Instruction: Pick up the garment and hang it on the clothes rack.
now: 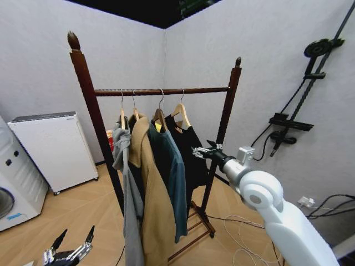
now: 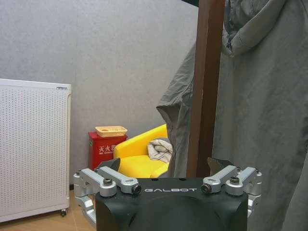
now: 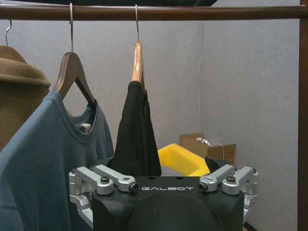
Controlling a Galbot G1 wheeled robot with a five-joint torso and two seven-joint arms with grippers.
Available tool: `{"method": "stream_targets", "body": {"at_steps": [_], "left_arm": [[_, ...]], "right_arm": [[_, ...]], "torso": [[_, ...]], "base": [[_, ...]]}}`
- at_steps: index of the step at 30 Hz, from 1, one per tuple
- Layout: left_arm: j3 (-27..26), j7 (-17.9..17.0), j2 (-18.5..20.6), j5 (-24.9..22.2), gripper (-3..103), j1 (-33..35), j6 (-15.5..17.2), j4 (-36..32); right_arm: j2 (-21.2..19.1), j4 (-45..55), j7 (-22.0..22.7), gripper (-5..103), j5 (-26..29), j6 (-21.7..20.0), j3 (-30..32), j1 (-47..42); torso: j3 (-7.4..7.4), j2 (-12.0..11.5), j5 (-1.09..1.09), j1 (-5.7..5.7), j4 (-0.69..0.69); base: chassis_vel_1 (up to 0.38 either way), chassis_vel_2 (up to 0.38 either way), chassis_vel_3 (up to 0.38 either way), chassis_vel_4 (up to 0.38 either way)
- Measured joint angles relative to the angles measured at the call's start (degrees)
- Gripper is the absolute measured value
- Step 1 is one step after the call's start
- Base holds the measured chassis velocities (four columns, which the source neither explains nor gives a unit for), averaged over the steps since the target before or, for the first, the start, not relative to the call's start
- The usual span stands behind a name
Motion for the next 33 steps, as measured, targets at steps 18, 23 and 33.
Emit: {"method": "stream_targets", "body": {"at_steps": [18, 23, 33], "left_arm": [[0.0, 0.0, 0.0, 0.0, 100, 0.0, 0.0, 0.0], [0.0, 0.0, 0.0, 0.0, 100, 0.0, 0.0, 0.0], [0.0, 0.0, 0.0, 0.0, 100, 0.0, 0.0, 0.0]], "right_arm": [[1.19, 3.2, -1.31, 100, -4.37, 0.19, 1.72, -7.92], [1.43, 3.21, -3.11, 100, -6.49, 0.95, 1.65, -8.75], [2.18, 3.11, -4.44, 100, -8.2, 1.19, 1.36, -9.47]], "torso": [[0.0, -0.01, 0.0, 0.0, -0.01], [0.0, 0.0, 0.0, -0.01, 0.0], [0.01, -0.01, 0.01, 0.01, 0.0]], "base": [[0.031, -0.052, -0.041, 0.031], [-0.001, -0.08, -0.072, 0.0], [-0.085, -0.066, -0.07, -0.074]]}}
